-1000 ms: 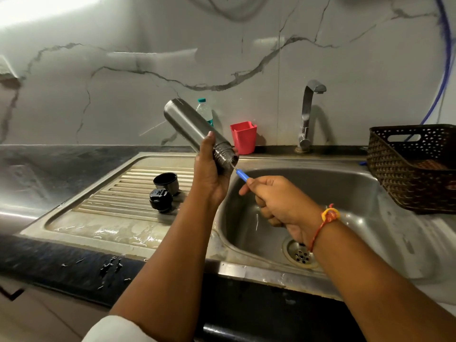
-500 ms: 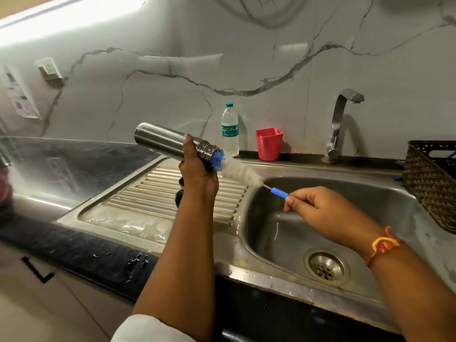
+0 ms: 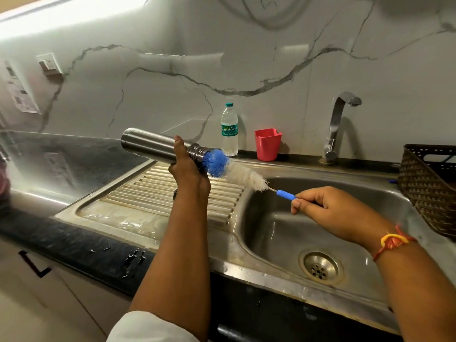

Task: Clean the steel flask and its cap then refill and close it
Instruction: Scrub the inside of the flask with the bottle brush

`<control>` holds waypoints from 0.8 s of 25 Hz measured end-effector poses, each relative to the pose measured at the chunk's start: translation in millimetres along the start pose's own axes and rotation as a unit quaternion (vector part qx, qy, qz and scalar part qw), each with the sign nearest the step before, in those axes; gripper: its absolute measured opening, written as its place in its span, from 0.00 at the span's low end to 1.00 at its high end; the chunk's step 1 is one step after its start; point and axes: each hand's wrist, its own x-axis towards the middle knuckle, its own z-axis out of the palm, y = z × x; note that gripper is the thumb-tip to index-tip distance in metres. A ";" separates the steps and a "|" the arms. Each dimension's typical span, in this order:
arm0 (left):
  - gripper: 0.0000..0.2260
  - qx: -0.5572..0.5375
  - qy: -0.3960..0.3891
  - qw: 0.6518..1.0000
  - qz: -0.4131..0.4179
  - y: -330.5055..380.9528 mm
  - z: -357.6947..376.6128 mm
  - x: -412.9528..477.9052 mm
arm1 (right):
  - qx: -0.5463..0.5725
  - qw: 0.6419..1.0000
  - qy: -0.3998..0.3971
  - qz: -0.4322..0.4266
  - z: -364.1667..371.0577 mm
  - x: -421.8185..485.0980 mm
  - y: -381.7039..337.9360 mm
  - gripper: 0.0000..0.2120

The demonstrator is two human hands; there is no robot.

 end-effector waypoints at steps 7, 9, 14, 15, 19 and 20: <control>0.32 -0.007 0.057 0.998 0.018 11.7 -3.2 1.7 | -0.021 0.999 -0.003 0.037 -19.9 -9.2 18.4 0.11; 0.29 -0.008 0.108 0.994 0.033 19.4 -4.8 8.5 | -0.029 0.997 0.007 0.068 -28.5 -14.0 26.5 0.11; 0.31 -0.022 0.061 0.998 0.014 11.4 -1.4 12.5 | -0.004 0.994 0.074 0.076 -11.0 -3.5 19.0 0.11; 0.30 -0.008 0.041 0.999 0.003 6.8 -1.2 9.7 | 0.024 0.993 0.087 0.082 -5.9 -0.8 15.8 0.12; 0.31 0.010 -0.034 0.999 -0.037 -8.2 7.5 -2.1 | 0.248 0.960 0.075 0.107 14.3 4.7 -3.1 0.09; 0.31 0.014 -0.041 0.998 -0.045 -12.2 8.6 -3.5 | 0.292 0.949 0.061 0.104 19.6 4.4 -9.1 0.06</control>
